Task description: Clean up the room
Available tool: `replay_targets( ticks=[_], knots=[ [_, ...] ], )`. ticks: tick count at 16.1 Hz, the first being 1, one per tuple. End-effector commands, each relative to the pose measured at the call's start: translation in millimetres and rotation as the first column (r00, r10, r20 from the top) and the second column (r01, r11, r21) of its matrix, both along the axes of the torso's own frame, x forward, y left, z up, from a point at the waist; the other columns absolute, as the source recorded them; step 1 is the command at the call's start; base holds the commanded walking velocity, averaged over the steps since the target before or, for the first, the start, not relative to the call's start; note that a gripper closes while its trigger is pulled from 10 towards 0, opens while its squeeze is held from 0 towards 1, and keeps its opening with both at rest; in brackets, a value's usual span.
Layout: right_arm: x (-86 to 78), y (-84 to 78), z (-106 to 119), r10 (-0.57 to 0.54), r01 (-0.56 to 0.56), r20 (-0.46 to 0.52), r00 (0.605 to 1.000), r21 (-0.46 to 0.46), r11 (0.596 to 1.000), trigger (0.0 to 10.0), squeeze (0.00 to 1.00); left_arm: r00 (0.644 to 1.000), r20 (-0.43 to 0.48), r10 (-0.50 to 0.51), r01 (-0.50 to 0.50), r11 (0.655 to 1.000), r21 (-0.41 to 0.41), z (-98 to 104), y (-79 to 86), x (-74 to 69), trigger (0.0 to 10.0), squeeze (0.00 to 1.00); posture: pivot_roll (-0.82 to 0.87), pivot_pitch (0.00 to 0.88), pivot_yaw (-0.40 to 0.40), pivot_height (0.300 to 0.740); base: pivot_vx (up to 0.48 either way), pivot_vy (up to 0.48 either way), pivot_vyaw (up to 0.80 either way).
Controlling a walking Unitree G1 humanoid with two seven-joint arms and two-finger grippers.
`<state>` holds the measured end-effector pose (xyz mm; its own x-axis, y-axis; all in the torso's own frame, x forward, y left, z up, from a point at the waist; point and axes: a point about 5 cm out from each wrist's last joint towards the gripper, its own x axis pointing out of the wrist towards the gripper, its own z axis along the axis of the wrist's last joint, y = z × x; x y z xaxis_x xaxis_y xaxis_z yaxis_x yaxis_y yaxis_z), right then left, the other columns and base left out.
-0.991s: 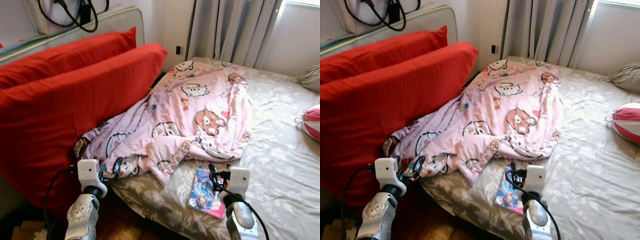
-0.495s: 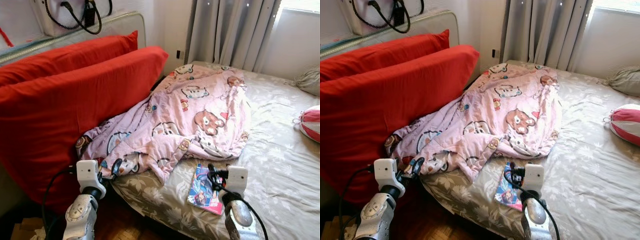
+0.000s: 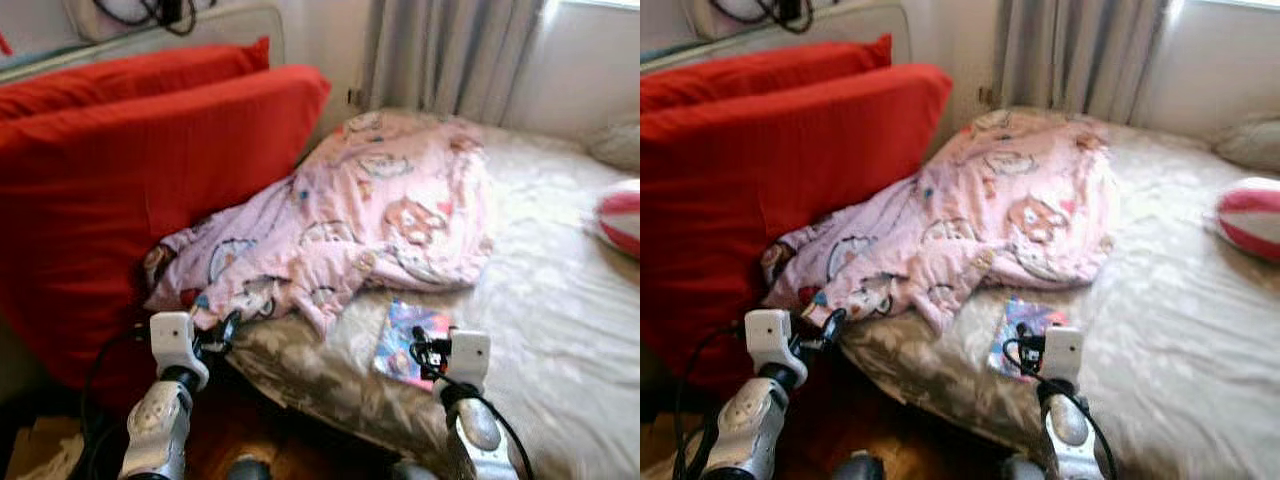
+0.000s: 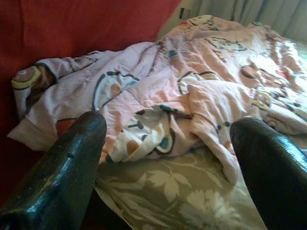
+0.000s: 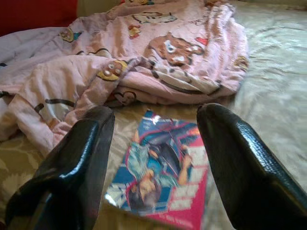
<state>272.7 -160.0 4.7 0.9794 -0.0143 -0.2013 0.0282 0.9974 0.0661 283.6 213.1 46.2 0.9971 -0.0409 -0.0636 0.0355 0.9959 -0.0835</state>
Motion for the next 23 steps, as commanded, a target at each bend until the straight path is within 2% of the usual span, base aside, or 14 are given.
replay_targets(
  ticks=[1,12,15,23],
  knots=[
    [1.6,-1.3,0.1,-0.001,0.001,-0.008,1.000,-0.001,1.000,10.0,0.00,1.000,0.002,-0.006,0.006,1.000,-0.014,2.0,-3.2,3.0,10.0,0.00,0.02,0.016,-0.001,0.641,0.000,0.000,0.00],
    [-3.0,6.0,-7.7,0.067,-0.066,-0.054,0.996,0.009,0.998,10.0,0.00,0.999,-0.039,0.000,-0.001,1.000,-0.027,-2.5,-3.4,5.1,10.0,0.00,0.03,0.018,-0.004,0.641,0.000,0.000,0.00],
    [-4.8,5.5,-10.0,0.074,-0.074,-0.068,0.995,-0.001,0.997,10.0,0.00,0.999,-0.034,-0.007,0.006,1.000,-0.026,-1.5,-5.1,5.7,10.0,0.00,0.03,0.017,-0.005,0.641,0.251,0.000,0.45],
    [-2.6,4.4,-9.2,0.060,-0.059,-0.070,0.996,0.011,0.998,10.0,0.00,0.999,-0.033,-0.019,0.018,0.999,-0.031,-1.0,-7.9,6.9,10.0,0.00,0.02,0.000,-0.001,0.641,0.309,0.000,0.00]
  ],
)
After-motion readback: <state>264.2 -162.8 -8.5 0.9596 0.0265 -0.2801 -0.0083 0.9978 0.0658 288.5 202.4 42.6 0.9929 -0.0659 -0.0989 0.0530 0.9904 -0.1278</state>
